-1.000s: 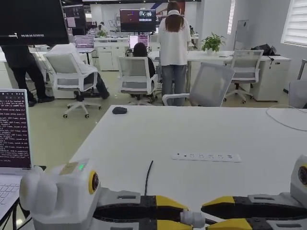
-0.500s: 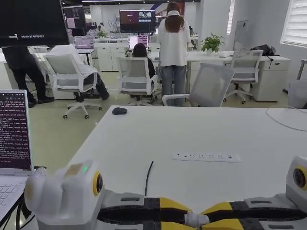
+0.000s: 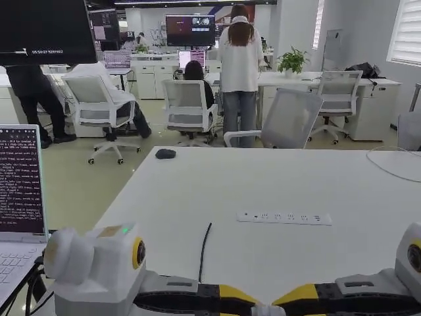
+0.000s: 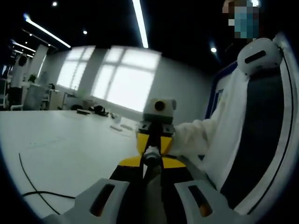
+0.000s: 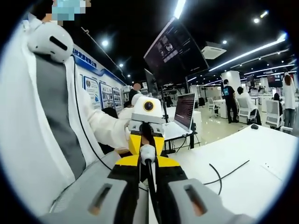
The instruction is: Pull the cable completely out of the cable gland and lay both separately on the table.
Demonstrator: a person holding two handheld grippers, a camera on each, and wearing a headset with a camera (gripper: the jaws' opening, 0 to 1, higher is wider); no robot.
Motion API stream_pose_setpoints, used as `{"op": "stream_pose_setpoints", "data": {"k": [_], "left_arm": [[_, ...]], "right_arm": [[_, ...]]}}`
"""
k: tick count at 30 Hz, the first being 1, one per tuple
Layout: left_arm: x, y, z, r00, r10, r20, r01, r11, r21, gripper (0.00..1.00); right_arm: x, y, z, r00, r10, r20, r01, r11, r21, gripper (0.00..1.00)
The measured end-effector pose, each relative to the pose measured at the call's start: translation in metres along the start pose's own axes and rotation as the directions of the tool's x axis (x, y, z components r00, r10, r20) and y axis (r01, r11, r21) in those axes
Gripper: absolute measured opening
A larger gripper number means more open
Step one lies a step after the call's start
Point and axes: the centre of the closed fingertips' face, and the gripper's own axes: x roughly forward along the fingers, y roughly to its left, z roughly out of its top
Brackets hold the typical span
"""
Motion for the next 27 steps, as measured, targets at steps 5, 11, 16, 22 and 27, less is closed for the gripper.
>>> {"op": "stream_pose_setpoints", "data": {"k": [5,11,16,22,27], "left_arm": [[0.001,-0.001,-0.003,0.9999,-0.013,0.004,0.013,0.998,-0.059,0.13],[0.003,0.000,-0.005,0.9991,-0.030,0.031,0.034,0.990,-0.135,0.13],[0.003,-0.001,-0.005,0.9957,-0.063,0.068,0.078,0.965,-0.250,0.13],[0.003,-0.002,-0.007,0.9967,-0.065,0.049,0.076,0.965,-0.252,0.14],[0.002,-0.003,-0.008,0.9948,-0.083,0.060,0.098,0.946,-0.310,0.14]], "right_arm": [[0.000,0.002,-0.001,1.0000,-0.003,-0.008,0.003,0.998,-0.062,0.09],[0.000,0.006,0.000,0.9999,-0.002,-0.015,-0.002,0.973,-0.232,0.09],[0.000,0.009,0.002,1.0000,0.002,0.001,-0.002,0.948,-0.318,0.09],[0.002,0.010,0.000,0.9999,-0.001,-0.015,-0.004,0.941,-0.339,0.10],[0.000,0.011,0.000,0.9998,0.005,-0.021,-0.013,0.917,-0.399,0.10]]}}
